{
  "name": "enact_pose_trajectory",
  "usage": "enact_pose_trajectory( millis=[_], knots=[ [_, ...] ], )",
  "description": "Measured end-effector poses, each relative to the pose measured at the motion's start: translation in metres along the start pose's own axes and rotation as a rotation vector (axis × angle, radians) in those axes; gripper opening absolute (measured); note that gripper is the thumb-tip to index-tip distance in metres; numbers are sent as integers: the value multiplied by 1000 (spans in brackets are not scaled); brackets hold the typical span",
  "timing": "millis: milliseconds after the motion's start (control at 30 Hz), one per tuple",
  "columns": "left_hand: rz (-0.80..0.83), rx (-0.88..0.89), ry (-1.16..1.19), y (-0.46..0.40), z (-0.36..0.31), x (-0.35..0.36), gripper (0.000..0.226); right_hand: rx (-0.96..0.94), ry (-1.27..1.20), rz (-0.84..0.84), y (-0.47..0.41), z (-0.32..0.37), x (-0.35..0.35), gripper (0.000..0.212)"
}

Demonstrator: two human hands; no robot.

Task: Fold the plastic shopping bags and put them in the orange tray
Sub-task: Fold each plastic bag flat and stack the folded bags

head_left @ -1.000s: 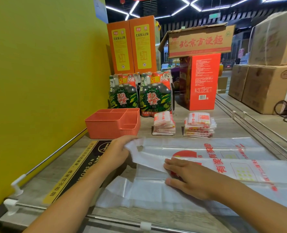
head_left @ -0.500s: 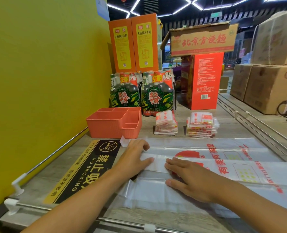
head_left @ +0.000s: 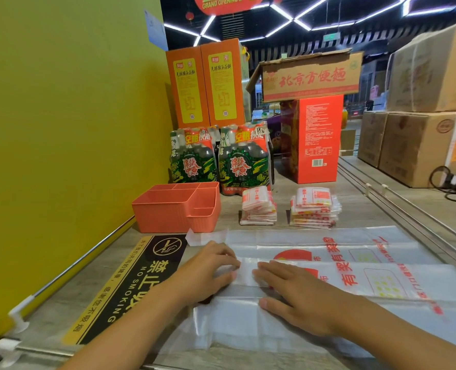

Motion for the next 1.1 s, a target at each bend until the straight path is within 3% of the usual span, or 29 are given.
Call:
enact_pose_trajectory(
  millis=[167,333,500,600,767,933,1100],
  knots=[
    [-123,-70,-34,0,-5,-10,18,-46,-23,-32,-1,10,-5,67],
    [-63,-76,47,1,-3,-12,6,-98,-43,-2,-8,19,4,65],
    [-282,-376,130,14,41,-45,14,-92,-74,27,-11,16,10,65],
    [-178,-422,177,14,47,-30,18,-90,-78,28,-12,16,11,65],
    [-236,-498,338,15,55,-32,20,-89,-82,15,-10,16,9,66],
    [-162,-551,324,19,57,-26,34,-86,-89,20,-10,16,10,66],
    [-239,-539,602,17,53,-30,31,-85,-91,38,-9,17,10,66]
  ],
)
Point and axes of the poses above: each hand's wrist, its own y-axis away from the middle knuckle, its own x-axis out of the palm, z = x × y, the point moved 10 cm from there along -y, towards the middle knuckle, and after that the axes turned 3 degrees about z, right-handed, at the moved point
